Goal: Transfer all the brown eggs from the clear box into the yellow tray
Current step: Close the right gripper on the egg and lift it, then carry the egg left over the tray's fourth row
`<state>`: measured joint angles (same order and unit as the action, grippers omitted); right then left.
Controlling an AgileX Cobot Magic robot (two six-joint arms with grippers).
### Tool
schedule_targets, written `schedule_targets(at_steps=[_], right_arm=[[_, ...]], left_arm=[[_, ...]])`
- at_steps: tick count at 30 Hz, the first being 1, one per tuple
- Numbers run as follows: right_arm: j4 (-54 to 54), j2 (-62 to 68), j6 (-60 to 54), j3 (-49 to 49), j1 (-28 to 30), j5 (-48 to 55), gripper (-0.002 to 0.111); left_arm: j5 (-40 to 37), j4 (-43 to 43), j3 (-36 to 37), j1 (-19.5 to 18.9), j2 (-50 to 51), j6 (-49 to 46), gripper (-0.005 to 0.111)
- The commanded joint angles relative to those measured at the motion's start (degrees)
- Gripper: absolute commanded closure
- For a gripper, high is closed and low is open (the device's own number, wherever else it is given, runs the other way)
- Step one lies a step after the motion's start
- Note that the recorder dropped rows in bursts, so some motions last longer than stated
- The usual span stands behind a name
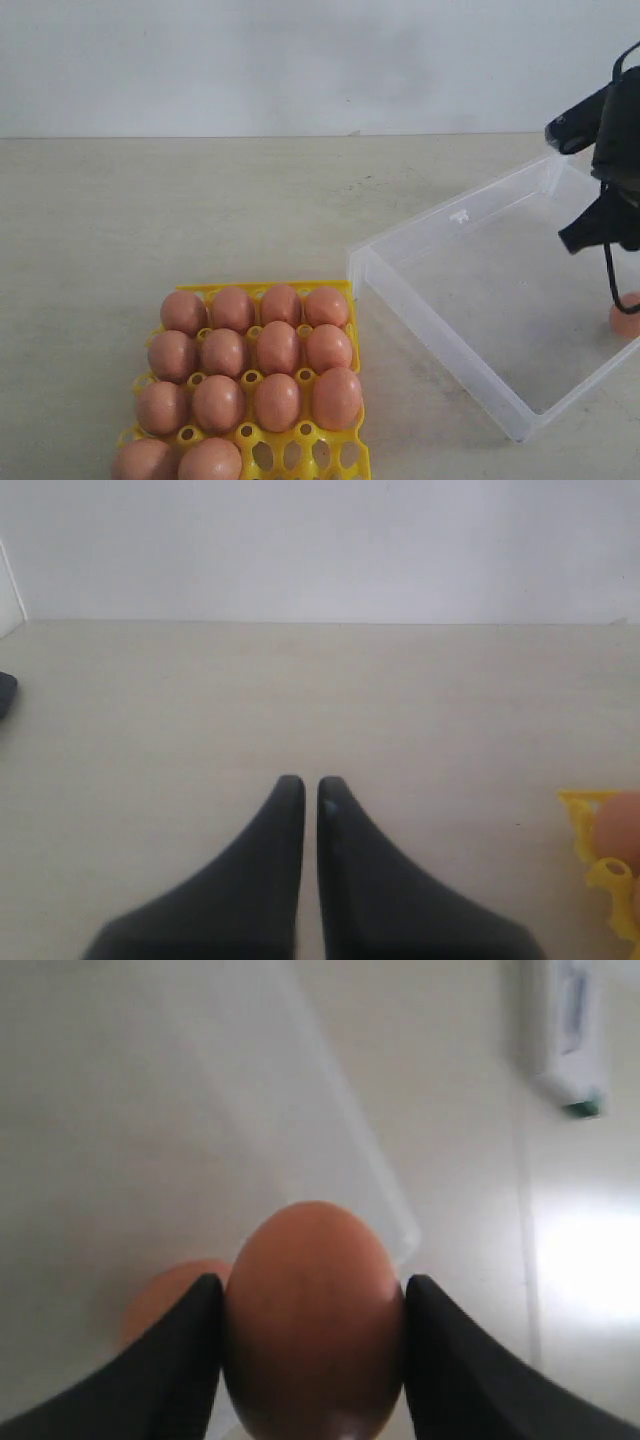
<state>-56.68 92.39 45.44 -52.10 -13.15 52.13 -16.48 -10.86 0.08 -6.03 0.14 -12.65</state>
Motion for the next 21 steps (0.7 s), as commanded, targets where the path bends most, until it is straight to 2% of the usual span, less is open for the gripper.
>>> schedule_targets(at_steps=[1, 5, 8, 9, 12, 15, 19, 21], right_arm=[[28.9, -1.6, -29.2, -1.5, 0.0, -3.5, 0.108], [59.2, -2.4, -63.0, -2.1, 0.0, -7.4, 0.108], [86.9, -2.6, -89.8, -2.1, 0.0, -11.3, 0.108], [99.2, -2.6, -102.4, -2.1, 0.0, -11.3, 0.108], [128.8, -2.6, -128.4, -2.1, 0.0, -8.4, 0.108], [156.6, -2.6, -148.7, -2.1, 0.0, -3.9, 0.108], [156.6, -2.6, -153.7, -5.2, 0.0, -2.0, 0.108], [156.6, -2.6, -157.4, -5.2, 0.0, -4.7, 0.108]], left_arm=[[0.2, -0.3, -0.1, -0.1, -0.1, -0.4, 0.103], [0.2, -0.3, -0.1, -0.1, -0.1, -0.4, 0.103], [0.2, -0.3, -0.1, -0.1, -0.1, -0.4, 0.103], [0.2, -0.3, -0.1, -0.1, -0.1, -0.4, 0.103], [0.2, -0.3, -0.1, -0.1, -0.1, -0.4, 0.103], [0.2, -0.3, -0.1, -0.1, -0.1, -0.4, 0.103], [0.2, -0.3, -0.1, -0.1, -0.1, -0.4, 0.103], [0.3, -0.3, -0.1, -0.1, -0.1, -0.4, 0.103]])
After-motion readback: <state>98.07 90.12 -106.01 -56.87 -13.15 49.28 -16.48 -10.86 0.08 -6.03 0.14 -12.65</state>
